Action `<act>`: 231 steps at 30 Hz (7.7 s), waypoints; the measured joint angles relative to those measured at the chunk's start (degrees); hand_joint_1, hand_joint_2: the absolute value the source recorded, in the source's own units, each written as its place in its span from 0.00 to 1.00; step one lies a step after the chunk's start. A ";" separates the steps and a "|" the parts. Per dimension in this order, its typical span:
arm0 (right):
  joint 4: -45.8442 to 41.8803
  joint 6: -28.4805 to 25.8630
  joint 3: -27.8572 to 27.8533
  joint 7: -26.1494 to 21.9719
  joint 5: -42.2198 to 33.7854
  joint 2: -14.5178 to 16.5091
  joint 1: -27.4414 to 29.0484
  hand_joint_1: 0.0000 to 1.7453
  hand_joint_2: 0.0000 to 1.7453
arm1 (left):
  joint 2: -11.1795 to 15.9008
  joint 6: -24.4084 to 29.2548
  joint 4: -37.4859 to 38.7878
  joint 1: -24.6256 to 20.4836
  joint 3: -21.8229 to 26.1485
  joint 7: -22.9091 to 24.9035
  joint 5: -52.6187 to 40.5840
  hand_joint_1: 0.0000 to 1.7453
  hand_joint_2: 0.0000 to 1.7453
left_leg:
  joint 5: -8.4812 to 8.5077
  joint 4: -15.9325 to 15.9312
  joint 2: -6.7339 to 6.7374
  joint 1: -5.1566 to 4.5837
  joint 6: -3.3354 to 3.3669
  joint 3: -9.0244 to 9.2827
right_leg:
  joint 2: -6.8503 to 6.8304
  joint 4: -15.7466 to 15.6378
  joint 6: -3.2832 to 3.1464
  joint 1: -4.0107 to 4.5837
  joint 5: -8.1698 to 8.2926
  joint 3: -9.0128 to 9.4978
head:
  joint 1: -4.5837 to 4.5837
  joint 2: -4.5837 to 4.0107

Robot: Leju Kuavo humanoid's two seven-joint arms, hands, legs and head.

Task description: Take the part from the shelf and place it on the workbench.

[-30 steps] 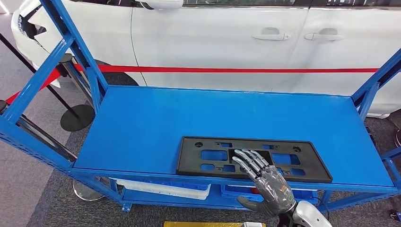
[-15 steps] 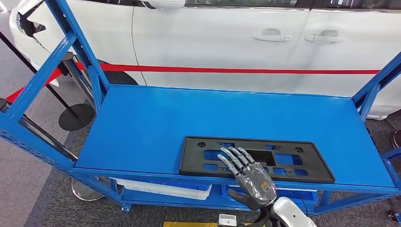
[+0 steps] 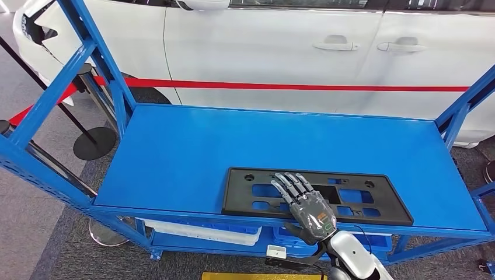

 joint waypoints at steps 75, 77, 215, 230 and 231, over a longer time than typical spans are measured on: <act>3.92 -6.36 -2.84 -16.53 -31.01 3.80 -5.92 0.90 1.00 | 0.56 -1.01 0.11 0.38 0.97 -10.53 0.12 0.00 1.00 | -1.21 1.98 0.07 1.01 -1.18 -0.31 | 0.25 1.55 0.34 0.19 -0.13 -0.77 | -0.26 0.00; -2.59 -2.09 -3.04 -22.20 -43.51 3.24 -6.18 0.90 1.00 | 0.62 -1.24 0.11 0.37 0.90 -9.37 -0.76 0.00 1.00 | -1.00 1.89 0.17 1.06 -0.41 -0.32 | 0.32 1.68 0.75 0.06 -0.22 -0.81 | -0.23 0.00; -34.76 49.40 -11.07 -24.36 -88.02 3.78 1.71 0.90 1.00 | 5.01 7.14 -0.47 0.98 -1.60 0.65 -7.87 0.00 1.00 | -0.59 0.01 1.69 0.02 -0.68 0.75 | -1.44 0.92 0.23 0.23 -0.64 0.10 | -0.07 0.00; -35.86 50.90 -11.58 -24.03 -87.09 4.47 1.80 0.90 1.00 | 5.78 7.16 -0.98 0.88 -1.60 0.82 -7.60 0.00 1.00 | -1.82 1.04 -1.92 0.55 -0.98 1.24 | 4.09 1.98 0.51 -0.24 0.76 -2.03 | -0.06 0.00; -36.03 50.90 -11.57 -23.88 -87.03 4.48 1.61 0.90 1.00 | 5.74 7.13 -0.99 0.76 -1.60 0.83 -7.72 0.00 1.00 | -1.57 0.89 -1.43 0.56 -0.59 1.14 | 4.11 2.10 0.86 -0.35 0.79 -2.23 | -0.07 0.00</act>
